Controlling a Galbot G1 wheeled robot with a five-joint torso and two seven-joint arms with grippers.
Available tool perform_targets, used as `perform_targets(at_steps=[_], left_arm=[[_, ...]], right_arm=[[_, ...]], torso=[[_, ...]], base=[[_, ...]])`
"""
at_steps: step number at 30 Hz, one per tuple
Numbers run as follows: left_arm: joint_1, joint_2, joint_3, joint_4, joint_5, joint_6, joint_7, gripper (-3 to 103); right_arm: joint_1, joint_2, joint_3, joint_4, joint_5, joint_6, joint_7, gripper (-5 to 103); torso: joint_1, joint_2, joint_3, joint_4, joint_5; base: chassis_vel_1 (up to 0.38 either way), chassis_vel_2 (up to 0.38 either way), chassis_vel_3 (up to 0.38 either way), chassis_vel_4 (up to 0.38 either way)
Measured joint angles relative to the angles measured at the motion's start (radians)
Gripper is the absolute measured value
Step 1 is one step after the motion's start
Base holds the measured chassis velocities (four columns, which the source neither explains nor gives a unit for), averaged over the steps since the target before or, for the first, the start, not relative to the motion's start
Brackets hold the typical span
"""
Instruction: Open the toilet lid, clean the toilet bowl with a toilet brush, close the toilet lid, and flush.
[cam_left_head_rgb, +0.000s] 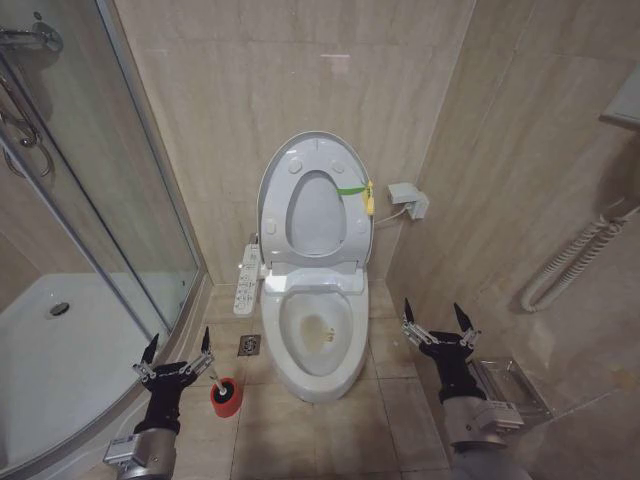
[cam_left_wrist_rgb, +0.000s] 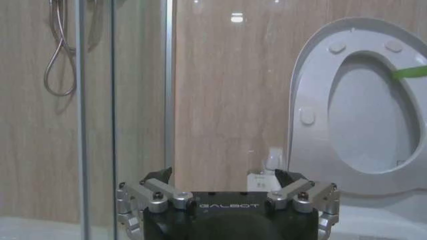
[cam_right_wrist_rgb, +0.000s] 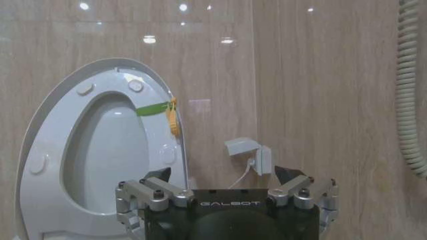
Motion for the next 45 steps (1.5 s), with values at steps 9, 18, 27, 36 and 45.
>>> perform_targets(at_steps=[9,18,27,36,45], left_arm=[[0.044,0.026,-0.128,-0.042,-0.085,0.061,0.07,100],[0.059,-0.006,-0.164,-0.056,-0.167,0.119,0.17,100],[0.062,-0.02,-0.158,-0.081,-0.155,0.122,0.152,100],[0.062,-0.027,-0.12,-0.078,-0.113,0.103,0.141,100],[0.066,-0.044,-0.085,-0.056,-0.065,0.072,0.136,100]], right_arm=[[0.0,0.0,0.0,0.0,0.0,0.0,0.0,100],[0.0,0.0,0.0,0.0,0.0,0.0,0.0,100],[0.0,0.0,0.0,0.0,0.0,0.0,0.0,100],[0.0,0.0,0.0,0.0,0.0,0.0,0.0,100],[0.0,0.0,0.0,0.0,0.0,0.0,0.0,100]], torso=[[0.0,0.0,0.0,0.0001,0.0003],[0.0,0.0,0.0,0.0,0.0001],[0.0,0.0,0.0,0.0001,0.0001],[0.0,0.0,0.0,0.0,0.0002],[0.0,0.0,0.0,0.0,0.0002]], base=[[0.0,0.0,0.0,0.0],[0.0,0.0,0.0,0.0],[0.0,0.0,0.0,0.0],[0.0,0.0,0.0,0.0],[-0.004,0.005,0.006,-0.005]])
